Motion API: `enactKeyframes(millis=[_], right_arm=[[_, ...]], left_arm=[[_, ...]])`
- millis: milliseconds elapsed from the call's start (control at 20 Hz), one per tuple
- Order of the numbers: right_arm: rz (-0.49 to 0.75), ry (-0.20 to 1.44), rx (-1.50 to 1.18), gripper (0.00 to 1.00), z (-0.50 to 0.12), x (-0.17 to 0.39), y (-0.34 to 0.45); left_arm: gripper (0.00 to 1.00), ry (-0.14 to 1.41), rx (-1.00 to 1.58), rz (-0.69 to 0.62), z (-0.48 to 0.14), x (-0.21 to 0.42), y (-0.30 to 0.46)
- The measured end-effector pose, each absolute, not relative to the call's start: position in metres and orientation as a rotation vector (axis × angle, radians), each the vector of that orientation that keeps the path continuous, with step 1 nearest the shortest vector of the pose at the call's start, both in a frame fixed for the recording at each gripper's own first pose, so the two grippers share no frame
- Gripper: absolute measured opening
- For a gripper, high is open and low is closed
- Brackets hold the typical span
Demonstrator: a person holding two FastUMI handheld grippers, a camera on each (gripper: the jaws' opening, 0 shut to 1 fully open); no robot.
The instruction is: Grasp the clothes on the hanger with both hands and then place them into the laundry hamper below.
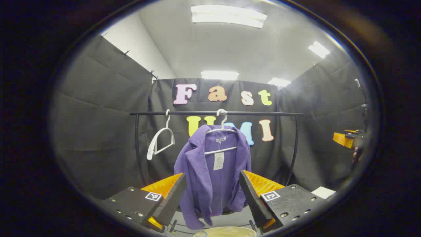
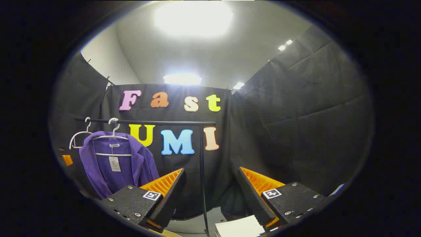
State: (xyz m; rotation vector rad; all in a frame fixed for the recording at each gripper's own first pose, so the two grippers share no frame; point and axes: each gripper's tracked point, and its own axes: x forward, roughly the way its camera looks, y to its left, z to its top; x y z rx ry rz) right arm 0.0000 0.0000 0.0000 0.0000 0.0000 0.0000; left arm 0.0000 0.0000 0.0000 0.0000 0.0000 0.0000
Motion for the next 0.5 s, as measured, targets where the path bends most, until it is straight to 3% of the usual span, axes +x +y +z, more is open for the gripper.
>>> enactKeyframes(millis=[500], right_arm=[[0.069, 0.025, -0.022, 0.93, -0.005, -0.001, 0.023]], left_arm=[[0.96, 0.053, 0.012, 0.004, -0.024, -0.024, -0.014]])
